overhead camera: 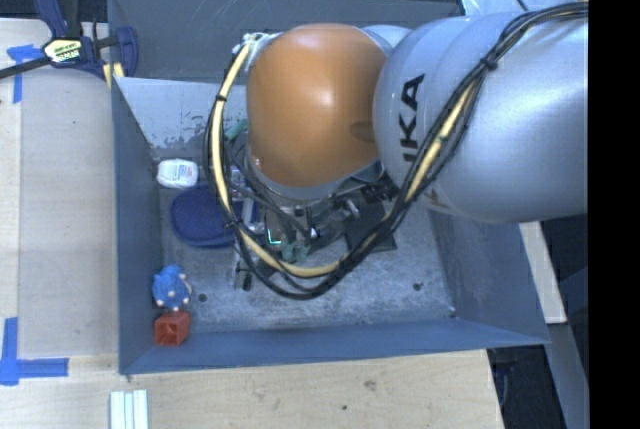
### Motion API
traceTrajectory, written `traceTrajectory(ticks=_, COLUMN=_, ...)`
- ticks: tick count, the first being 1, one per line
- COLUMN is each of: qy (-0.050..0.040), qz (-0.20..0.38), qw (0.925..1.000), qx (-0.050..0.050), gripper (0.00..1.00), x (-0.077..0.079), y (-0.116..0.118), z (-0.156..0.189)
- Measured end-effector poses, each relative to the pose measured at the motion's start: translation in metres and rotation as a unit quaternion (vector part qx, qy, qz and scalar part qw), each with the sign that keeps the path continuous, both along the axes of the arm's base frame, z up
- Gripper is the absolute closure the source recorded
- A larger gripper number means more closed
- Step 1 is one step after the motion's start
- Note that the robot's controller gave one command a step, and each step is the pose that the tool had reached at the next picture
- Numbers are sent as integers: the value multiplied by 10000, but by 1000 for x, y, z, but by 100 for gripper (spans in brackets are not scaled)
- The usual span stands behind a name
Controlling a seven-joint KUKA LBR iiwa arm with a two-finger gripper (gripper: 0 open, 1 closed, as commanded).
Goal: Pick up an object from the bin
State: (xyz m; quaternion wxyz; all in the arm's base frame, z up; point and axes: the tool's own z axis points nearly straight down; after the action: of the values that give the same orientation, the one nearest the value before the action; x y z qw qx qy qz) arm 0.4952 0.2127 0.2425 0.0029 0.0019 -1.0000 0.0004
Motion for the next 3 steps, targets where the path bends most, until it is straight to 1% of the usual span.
traceTrajectory(ticks=1, qy=-37, qz=468, qw=9989, qx=6, gripper=0, x=70, y=11, z=-89)
traceTrajectory(ticks=2, qy=-39, qz=570, qw=9984, qx=20, gripper=0, x=102, y=-10, z=-174)
traceTrajectory(ticks=3, qy=-72, qz=573, qw=9983, qx=30, gripper=100, x=104, y=-8, z=-167)
